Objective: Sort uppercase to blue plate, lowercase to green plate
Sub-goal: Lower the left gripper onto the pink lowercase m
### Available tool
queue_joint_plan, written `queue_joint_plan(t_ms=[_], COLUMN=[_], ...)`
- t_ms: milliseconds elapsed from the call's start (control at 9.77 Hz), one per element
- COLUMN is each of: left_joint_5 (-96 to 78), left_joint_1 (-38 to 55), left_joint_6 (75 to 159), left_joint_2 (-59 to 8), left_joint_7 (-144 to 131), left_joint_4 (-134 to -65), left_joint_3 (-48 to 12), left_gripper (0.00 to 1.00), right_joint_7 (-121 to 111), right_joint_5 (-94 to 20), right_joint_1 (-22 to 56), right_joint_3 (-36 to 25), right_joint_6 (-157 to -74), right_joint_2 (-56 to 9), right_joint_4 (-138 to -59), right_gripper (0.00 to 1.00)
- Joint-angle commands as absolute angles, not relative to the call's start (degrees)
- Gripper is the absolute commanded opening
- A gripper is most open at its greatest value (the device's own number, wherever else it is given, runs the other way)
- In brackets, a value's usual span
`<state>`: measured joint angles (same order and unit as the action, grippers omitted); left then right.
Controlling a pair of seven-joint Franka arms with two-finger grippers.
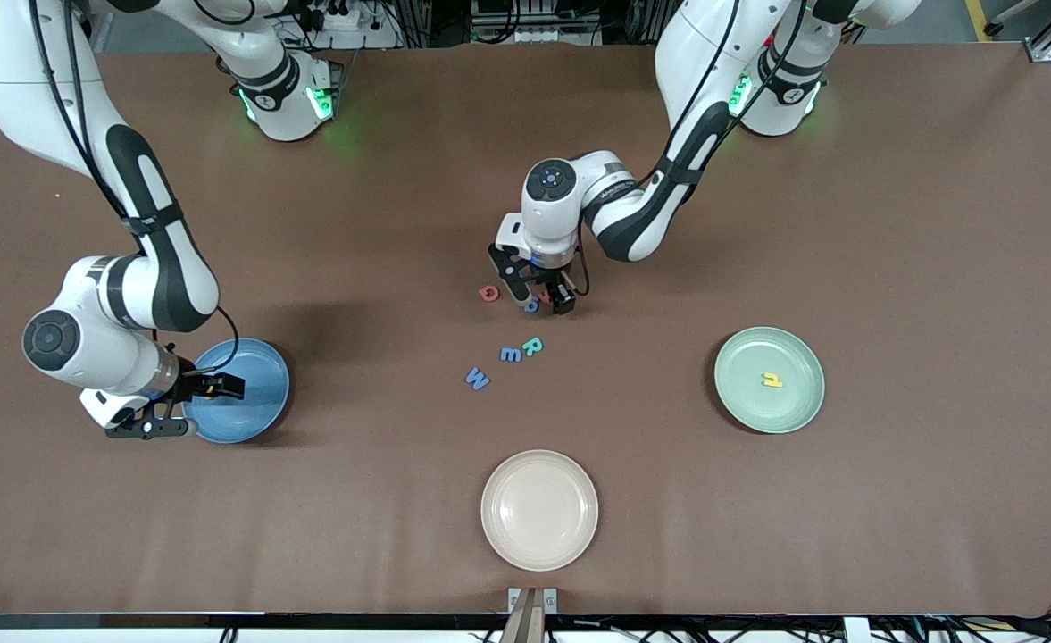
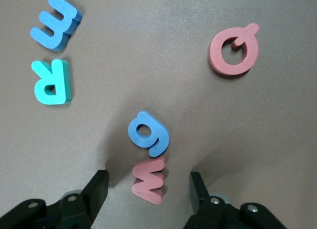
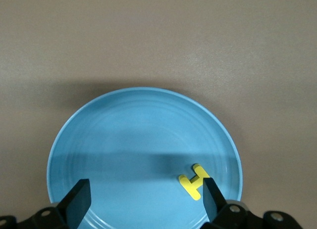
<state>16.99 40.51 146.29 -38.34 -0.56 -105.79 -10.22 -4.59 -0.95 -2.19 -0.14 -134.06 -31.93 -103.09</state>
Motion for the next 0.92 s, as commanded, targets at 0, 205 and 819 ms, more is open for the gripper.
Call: queue_joint_plan(t_ms=[0, 205, 819], left_joint_5=[15.1, 15.1, 15.1], left_joint_1=[38.8, 38.8, 38.8], left_joint_6=[147.0, 147.0, 147.0], left_joint_2=[-37.4, -37.5, -37.8], left_joint_7=[0.2, 0.2, 0.2], left_joint_4=[-107.4, -107.4, -107.3], left_joint_3=[-12.0, -12.4, -12.4], left_gripper=[0.74, 0.72, 0.53], right_joint_7=[-3.6, -3.6, -3.5], right_joint_5=[-0.9, -0.9, -0.9], right_joint_1=[-2.0, -1.9, -1.8], right_joint_3=[-0.1, -0.1, -0.1], right_joint_6=[-133.2, -133.2, -133.2], right_joint_2=[-32.1, -32.1, -32.1], right_joint_4=[-102.2, -102.0, -101.9], right_gripper=[1.00, 1.00, 1.00])
